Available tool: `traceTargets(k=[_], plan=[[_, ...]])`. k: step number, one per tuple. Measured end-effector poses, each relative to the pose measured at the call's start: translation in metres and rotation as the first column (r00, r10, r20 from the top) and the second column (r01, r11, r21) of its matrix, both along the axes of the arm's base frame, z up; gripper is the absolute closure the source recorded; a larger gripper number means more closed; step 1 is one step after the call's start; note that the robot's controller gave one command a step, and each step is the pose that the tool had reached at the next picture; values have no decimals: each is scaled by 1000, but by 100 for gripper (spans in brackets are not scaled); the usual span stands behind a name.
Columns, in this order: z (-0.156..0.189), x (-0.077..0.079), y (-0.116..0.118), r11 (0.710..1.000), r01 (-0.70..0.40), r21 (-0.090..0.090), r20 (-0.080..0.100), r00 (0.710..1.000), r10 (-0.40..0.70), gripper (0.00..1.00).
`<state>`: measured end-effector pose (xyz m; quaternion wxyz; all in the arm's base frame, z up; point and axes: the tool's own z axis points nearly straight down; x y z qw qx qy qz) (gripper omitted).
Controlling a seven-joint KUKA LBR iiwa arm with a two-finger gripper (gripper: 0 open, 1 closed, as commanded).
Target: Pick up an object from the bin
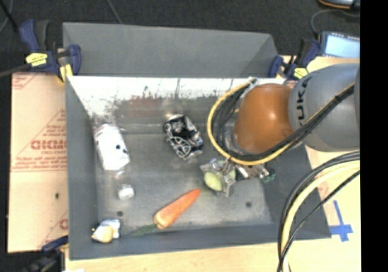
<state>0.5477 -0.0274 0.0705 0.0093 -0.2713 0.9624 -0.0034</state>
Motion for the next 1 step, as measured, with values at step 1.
traceTargets(k=[1], plan=[[0,0,0,1000,-1,0,0,1000,1,100]])
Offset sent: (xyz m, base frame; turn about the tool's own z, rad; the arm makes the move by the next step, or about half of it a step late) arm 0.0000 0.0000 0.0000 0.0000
